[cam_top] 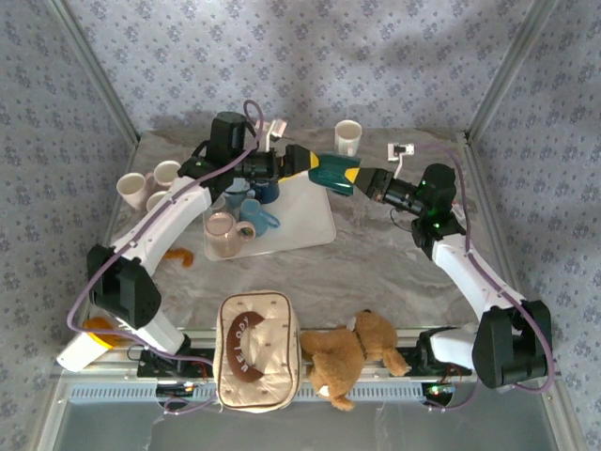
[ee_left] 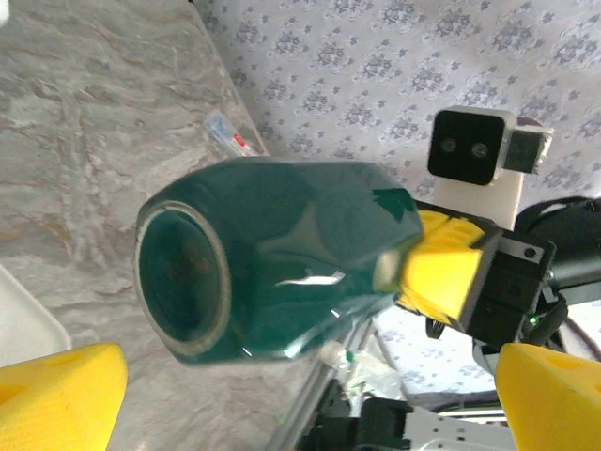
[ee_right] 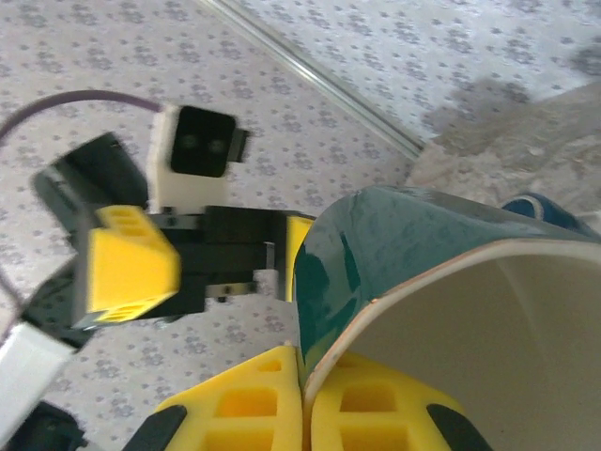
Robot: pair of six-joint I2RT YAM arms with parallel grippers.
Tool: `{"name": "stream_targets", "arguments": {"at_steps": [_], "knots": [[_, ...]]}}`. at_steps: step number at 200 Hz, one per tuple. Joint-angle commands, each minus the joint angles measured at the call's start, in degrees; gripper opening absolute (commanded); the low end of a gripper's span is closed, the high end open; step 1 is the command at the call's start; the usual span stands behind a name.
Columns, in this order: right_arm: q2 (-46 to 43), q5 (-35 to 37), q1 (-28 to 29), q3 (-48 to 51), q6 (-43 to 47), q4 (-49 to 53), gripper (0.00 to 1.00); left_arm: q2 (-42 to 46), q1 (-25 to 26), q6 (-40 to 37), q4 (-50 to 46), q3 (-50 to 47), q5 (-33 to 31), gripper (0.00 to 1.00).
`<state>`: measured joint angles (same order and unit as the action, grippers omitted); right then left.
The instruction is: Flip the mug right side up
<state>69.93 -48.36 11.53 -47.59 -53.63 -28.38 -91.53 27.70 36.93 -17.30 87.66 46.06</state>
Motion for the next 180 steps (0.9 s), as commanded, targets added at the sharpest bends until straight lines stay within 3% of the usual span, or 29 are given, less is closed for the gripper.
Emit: {"name": "stream_targets", "arguments": {"at_steps": [1, 91, 124, 180], "knots": [[-4.0, 2.8, -0.8, -1.7, 7.8, 6.2, 0.01, 3.6, 0.0, -8.9, -7.1, 1.7, -4.7, 1.00], [-8.0, 15.6, -2.3, -8.7, 30.1, 37.8, 0.00, 6.1, 0.4, -15.7, -10.0, -2.3, -12.1, 1.00], [-5.3, 20.9, -2.7, -14.3, 35.5, 50.3, 0.00, 5.4, 1.0, -15.3, -9.9, -2.7, -12.6, 1.00], [5.0, 26.8, -4.8, -25.4, 41.1, 60.7, 0.00, 4.9, 1.8, -16.7, -11.6, -2.7, -14.9, 1.00]]}}
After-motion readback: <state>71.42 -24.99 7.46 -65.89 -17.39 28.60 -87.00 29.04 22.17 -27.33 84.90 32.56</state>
